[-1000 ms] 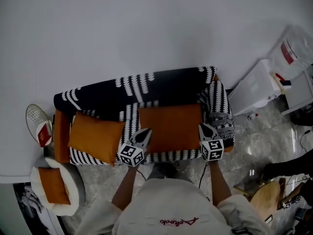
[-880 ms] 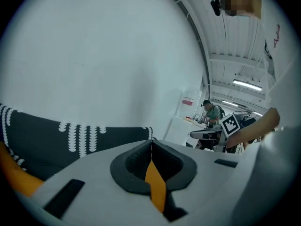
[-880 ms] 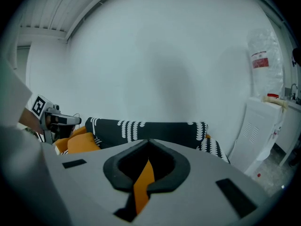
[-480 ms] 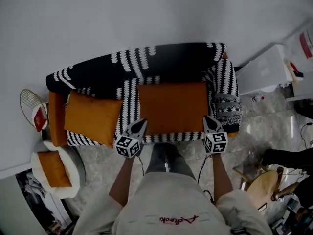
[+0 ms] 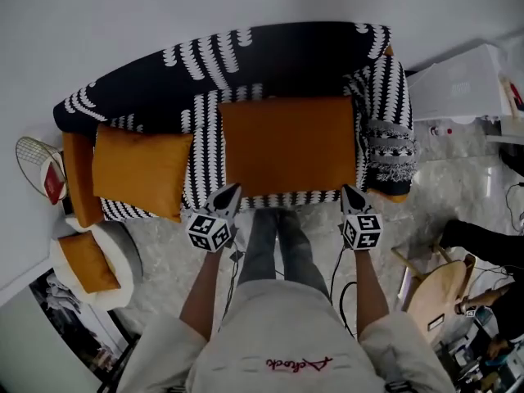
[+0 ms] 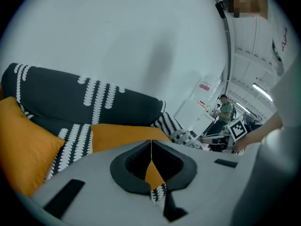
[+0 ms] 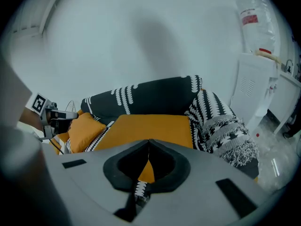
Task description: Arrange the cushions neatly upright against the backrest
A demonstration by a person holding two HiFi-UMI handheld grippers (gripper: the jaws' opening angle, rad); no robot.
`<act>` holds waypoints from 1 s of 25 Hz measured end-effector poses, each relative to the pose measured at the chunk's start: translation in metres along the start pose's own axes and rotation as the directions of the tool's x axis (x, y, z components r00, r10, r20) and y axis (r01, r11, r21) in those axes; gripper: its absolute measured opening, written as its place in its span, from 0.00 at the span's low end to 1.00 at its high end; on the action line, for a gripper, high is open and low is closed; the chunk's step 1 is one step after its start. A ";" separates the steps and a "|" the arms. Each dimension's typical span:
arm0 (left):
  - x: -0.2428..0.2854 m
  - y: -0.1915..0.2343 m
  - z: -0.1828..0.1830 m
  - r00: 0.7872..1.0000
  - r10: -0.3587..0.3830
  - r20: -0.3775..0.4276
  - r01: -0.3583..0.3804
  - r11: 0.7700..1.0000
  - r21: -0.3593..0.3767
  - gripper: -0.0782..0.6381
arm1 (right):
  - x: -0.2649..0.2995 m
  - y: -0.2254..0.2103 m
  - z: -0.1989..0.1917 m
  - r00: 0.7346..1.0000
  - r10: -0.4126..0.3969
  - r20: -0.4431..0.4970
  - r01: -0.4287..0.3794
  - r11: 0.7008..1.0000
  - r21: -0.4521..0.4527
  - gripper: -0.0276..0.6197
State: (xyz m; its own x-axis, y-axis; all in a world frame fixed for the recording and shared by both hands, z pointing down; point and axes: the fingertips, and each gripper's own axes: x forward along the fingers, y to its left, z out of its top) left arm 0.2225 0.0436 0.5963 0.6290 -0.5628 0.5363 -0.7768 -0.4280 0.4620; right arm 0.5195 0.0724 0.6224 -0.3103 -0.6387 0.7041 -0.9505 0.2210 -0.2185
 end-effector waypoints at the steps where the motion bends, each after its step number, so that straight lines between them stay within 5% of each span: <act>1: 0.003 0.004 -0.005 1.000 0.003 -0.008 -0.003 1.000 -0.004 0.15 | 0.003 -0.001 -0.005 1.000 0.001 -0.008 -0.001 1.000 0.003 0.09; 13: 0.019 0.024 -0.047 0.998 0.025 -0.056 -0.030 0.995 -0.090 0.16 | 0.017 -0.005 -0.059 0.997 0.025 -0.072 -0.017 0.993 0.115 0.09; 14: 0.021 0.026 -0.049 0.998 0.025 -0.061 -0.031 0.994 -0.108 0.20 | 0.020 -0.007 -0.060 0.997 0.025 -0.070 -0.015 0.990 0.138 0.21; 15: 0.024 0.029 -0.052 0.997 0.029 -0.071 -0.038 0.991 -0.125 0.35 | 0.023 -0.008 -0.062 0.997 0.027 -0.072 -0.015 0.987 0.159 0.44; 16: 0.025 0.032 -0.055 0.995 0.040 -0.086 -0.052 0.990 -0.132 0.45 | 0.024 -0.009 -0.064 0.997 0.027 -0.074 -0.014 0.985 0.175 0.51; 18: 0.028 0.036 -0.062 0.991 0.067 -0.120 -0.082 0.989 -0.125 0.53 | 0.025 -0.012 -0.068 0.996 0.023 -0.084 -0.006 0.982 0.189 0.53; 25: 0.038 0.050 -0.073 0.983 0.095 -0.159 -0.120 0.981 -0.154 0.54 | 0.039 -0.029 -0.072 0.992 0.014 -0.123 0.010 0.981 0.195 0.54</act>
State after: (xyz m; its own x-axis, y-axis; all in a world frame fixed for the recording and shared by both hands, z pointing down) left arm 0.2099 0.0520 0.6915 0.5489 -0.4815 0.6833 -0.8327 -0.2434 0.4974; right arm 0.5359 0.0942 0.7049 -0.3197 -0.5399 0.7787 -0.9383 0.0663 -0.3393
